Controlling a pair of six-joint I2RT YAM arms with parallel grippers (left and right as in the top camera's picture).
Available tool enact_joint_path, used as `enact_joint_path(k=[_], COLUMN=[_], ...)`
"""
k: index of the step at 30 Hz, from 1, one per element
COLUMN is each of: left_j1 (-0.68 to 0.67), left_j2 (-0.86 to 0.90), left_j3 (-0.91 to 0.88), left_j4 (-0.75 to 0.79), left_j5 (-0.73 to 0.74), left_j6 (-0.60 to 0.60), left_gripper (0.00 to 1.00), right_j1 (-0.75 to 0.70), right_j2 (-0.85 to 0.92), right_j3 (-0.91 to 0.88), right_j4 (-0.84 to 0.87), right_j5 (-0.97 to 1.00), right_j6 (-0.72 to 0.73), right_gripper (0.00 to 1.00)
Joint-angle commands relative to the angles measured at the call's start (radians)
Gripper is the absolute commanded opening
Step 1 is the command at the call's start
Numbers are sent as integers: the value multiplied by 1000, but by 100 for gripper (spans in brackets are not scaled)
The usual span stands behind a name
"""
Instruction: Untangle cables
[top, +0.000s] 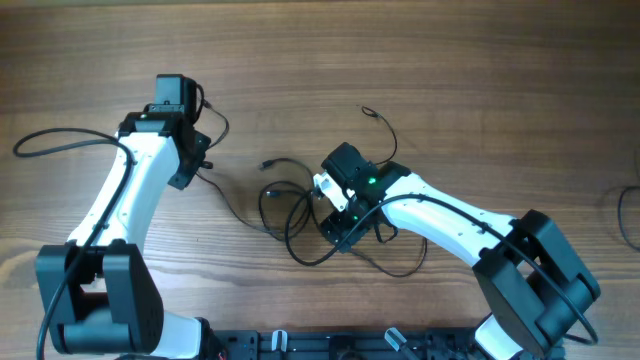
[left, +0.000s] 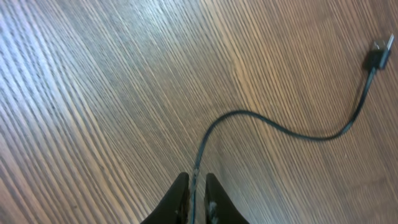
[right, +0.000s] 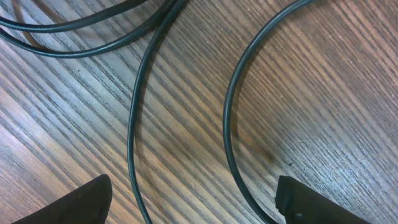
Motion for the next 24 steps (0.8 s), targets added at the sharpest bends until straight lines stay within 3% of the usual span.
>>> enact_joint_path(k=[1, 8, 15, 16, 18, 24], left_j1=[11, 11, 11, 11, 11, 11], left_j2=[-7, -7, -7, -7, -7, -7], left_j3=[3, 3, 3, 3, 3, 3], left_j4=[-3, -4, -19, -24, -29, -32], left_j5=[5, 5, 5, 5, 5, 10], left_j6=[10, 9, 9, 9, 9, 9], left_gripper=[11, 12, 16, 17, 17, 17], right_j1=[23, 136, 161, 161, 161, 55], right_j2=[10, 44, 145, 145, 145, 141], right_j3=[-12, -12, -12, -12, -9, 98], right_j4=[-20, -2, 14, 14, 14, -43], right_j5=[-40, 70, 169, 173, 172, 293], right_j6=[27, 116, 255, 256, 257, 336], right_gripper=[86, 89, 81, 76, 4, 4])
